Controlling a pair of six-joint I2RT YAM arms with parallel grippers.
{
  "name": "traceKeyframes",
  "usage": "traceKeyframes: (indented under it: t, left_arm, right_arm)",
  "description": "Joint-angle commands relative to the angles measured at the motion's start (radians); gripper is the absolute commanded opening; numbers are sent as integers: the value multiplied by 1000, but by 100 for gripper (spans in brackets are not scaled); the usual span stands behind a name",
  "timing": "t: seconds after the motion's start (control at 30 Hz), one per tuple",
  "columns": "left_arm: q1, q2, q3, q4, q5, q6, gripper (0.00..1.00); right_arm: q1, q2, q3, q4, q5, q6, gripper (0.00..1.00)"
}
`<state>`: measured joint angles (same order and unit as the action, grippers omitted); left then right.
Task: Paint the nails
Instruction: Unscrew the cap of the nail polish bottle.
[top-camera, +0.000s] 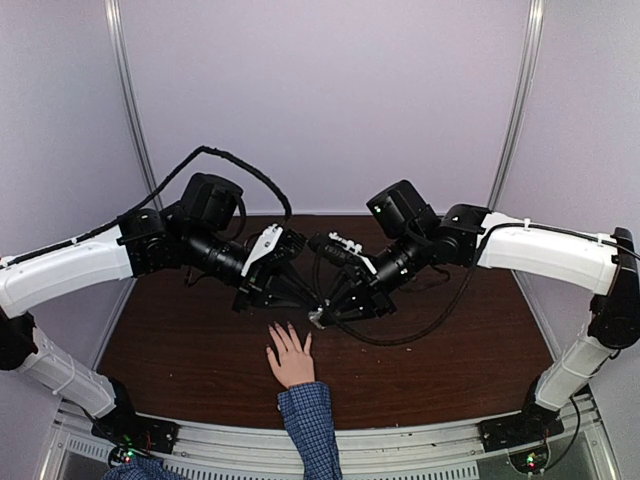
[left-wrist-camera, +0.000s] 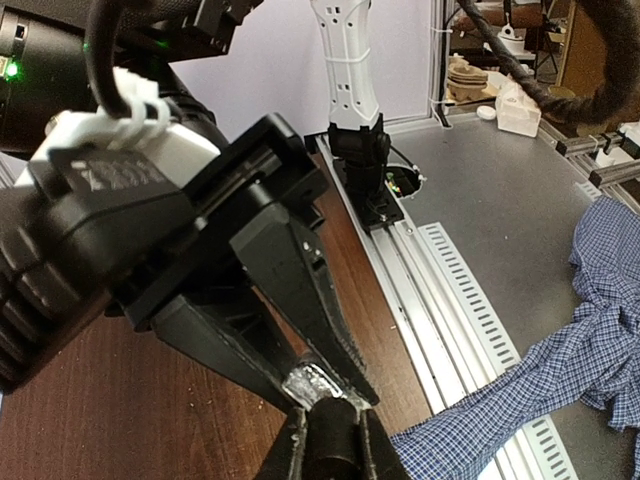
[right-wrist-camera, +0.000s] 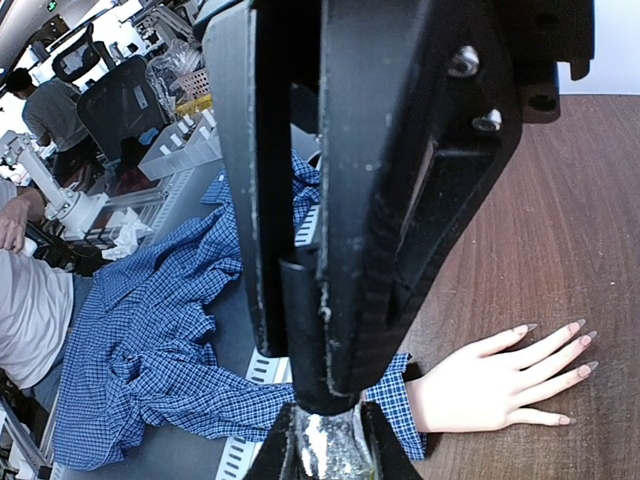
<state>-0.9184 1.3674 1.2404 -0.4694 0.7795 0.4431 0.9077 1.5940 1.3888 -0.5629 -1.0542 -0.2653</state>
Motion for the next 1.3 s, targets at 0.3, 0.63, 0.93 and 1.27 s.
traceKeyframes:
  t: [0.3,0.63,0.93,1.27]
  left_arm:
    - [-10,2,36,54,-98,-122,0]
    - [-9,-1,34,118,-207,-209,0]
    - [4,-5,33,150,-235,-257,0]
    - [4,29,55,170,-239,-356,1]
  right_arm:
    - [7,-97,-61,132,306,29,0]
    - [13,-161,-122,202,524,51,0]
    - [26,-157,-118,177,615,38,0]
    - [26,-190,-143,256,655,67,0]
